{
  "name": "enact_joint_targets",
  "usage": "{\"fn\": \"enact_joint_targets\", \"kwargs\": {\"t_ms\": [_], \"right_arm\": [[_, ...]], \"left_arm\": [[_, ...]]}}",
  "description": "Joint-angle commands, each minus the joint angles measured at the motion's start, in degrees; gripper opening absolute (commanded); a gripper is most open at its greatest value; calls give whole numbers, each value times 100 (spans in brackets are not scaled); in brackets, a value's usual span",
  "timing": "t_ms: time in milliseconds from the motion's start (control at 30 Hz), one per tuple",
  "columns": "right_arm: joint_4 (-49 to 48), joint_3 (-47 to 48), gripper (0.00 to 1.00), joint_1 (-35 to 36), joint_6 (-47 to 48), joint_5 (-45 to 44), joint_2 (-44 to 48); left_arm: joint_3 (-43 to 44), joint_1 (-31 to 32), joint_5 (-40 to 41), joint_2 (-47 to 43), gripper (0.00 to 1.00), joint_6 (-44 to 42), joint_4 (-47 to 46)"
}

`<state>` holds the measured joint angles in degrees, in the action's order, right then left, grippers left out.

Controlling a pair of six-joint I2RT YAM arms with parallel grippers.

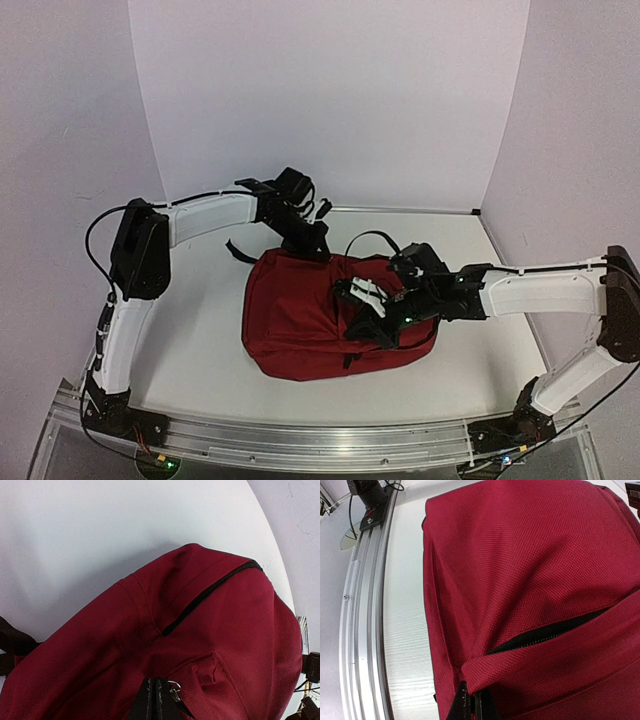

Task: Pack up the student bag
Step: Zip the student bag at the center of the board.

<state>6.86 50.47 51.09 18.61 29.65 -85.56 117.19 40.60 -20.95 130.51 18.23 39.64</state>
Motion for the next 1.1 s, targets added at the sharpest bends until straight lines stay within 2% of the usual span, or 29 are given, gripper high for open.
{"fn": "enact_joint_targets", "kwargs": {"t_ms": [0, 200, 267, 433, 467, 500, 533, 600, 667, 800, 933, 1067], "right_arm": [[1108, 122, 0, 48, 48, 151, 158], [2002, 509, 0, -902, 658, -199, 337], [2277, 525, 0, -1478, 1026, -351, 437], [2495, 744, 0, -2683, 2044, -1151, 251], [2501, 1052, 3, -2836, 2023, -1348, 70], [2567, 1365, 10, -2957, 1953, -1403, -171], [2687, 1677, 23, -3012, 1863, -1378, -344], [3017, 2455, 50, -3041, 1587, -994, -587], [3265, 2982, 64, -3030, 1118, -286, -705], [3425, 3342, 68, -2621, 471, 596, -760], [3346, 3570, 69, -1763, 308, 379, -934], [3166, 4058, 68, -1148, 61, -89, -1592]], "left_arm": [[-734, -696, 732, -762, 0, 90, -1095], [-1773, -808, 615, -1651, 0, 206, -1246], [-2114, -808, 448, -1939, 0, 271, -1303], [-3263, -702, -463, -2690, 0, 714, -2055], [-3406, -576, -540, -2749, 0, 775, -2142], [-3510, -453, -548, -2800, 0, 838, -2232], [-3609, -306, -540, -2828, 0, 941, -2398], [-3839, -53, -581, -2835, 0, 1187, -2767], [-3994, 113, -579, -2821, 0, 1433, -3065], [-4516, 176, -451, -3075, 0, 1872, -3738], [-4780, 176, -409, -3231, 0, 2015, -3885], [-4844, 152, -251, -3291, 0, 1997, -3785]]}}
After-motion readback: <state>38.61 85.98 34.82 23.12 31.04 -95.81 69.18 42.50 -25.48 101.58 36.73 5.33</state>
